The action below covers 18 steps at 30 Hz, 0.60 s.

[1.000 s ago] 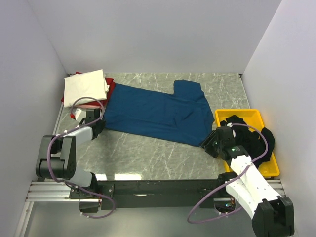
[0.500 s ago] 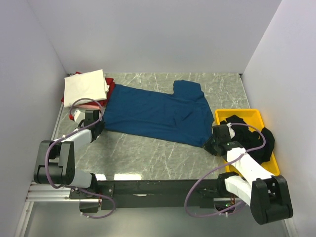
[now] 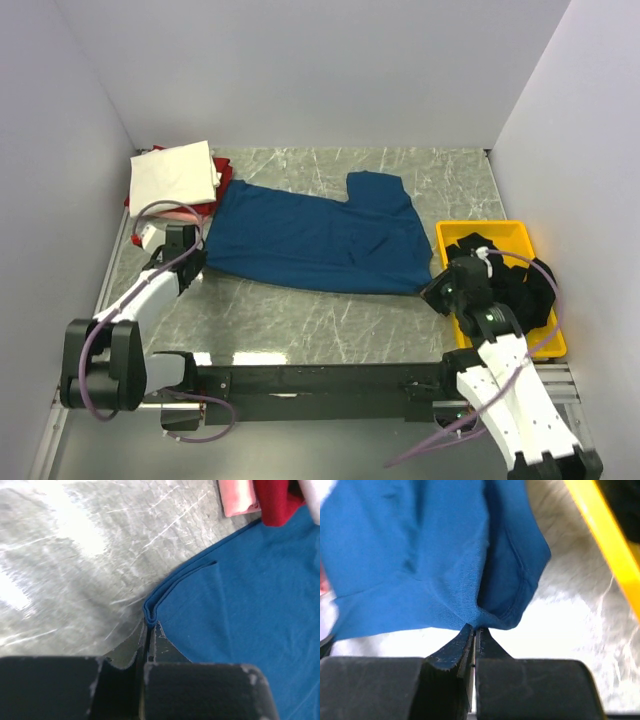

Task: Fold and stack the t-shirts
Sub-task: Fold the tshirt

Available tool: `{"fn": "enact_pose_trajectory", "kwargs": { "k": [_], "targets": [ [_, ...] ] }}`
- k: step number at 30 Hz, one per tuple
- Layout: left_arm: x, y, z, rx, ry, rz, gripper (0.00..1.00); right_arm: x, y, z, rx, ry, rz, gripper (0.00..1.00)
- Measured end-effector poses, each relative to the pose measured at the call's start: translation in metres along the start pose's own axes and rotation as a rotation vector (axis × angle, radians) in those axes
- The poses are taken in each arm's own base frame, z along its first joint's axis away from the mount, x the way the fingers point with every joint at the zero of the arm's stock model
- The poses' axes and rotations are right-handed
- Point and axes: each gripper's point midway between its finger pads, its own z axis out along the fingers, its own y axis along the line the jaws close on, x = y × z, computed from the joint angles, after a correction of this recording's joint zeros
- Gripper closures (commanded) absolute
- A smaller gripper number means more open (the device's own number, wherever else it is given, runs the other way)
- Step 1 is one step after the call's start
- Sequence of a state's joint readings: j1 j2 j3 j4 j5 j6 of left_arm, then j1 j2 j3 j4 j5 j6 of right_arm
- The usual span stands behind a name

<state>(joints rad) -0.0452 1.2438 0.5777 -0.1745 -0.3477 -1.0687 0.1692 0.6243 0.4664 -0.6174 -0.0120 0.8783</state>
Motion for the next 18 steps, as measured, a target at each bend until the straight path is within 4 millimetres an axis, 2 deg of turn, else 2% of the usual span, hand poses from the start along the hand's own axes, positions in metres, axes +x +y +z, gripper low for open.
{"fn": "enact_pose_trajectory", "kwargs": {
  "k": [4,8,14,16,17,18],
  "targets": [
    [-0.003,0.007,-0.011,-0.005,-0.011,-0.021,0.99,0.002,0.006,-0.029,-0.051,0.003,0.012,1.0],
    [0.003,0.026,-0.022,-0.036,-0.002,-0.046,0.99,0.008,0.004,-0.056,-0.071,0.011,0.023,1.0],
    [0.004,0.049,-0.041,-0.065,-0.018,-0.11,0.97,0.019,-0.006,-0.078,-0.059,0.039,0.024,1.0],
    [0.003,0.053,-0.046,-0.066,-0.027,-0.129,0.85,0.025,-0.011,-0.082,-0.053,0.058,0.023,0.9],
    [0.002,0.055,-0.048,-0.067,-0.032,-0.138,0.78,0.028,-0.013,-0.083,-0.052,0.067,0.024,0.82],
    [0.001,0.057,-0.051,-0.07,-0.038,-0.145,0.62,0.031,-0.015,-0.085,-0.05,0.072,0.024,0.7]
  ]
}}
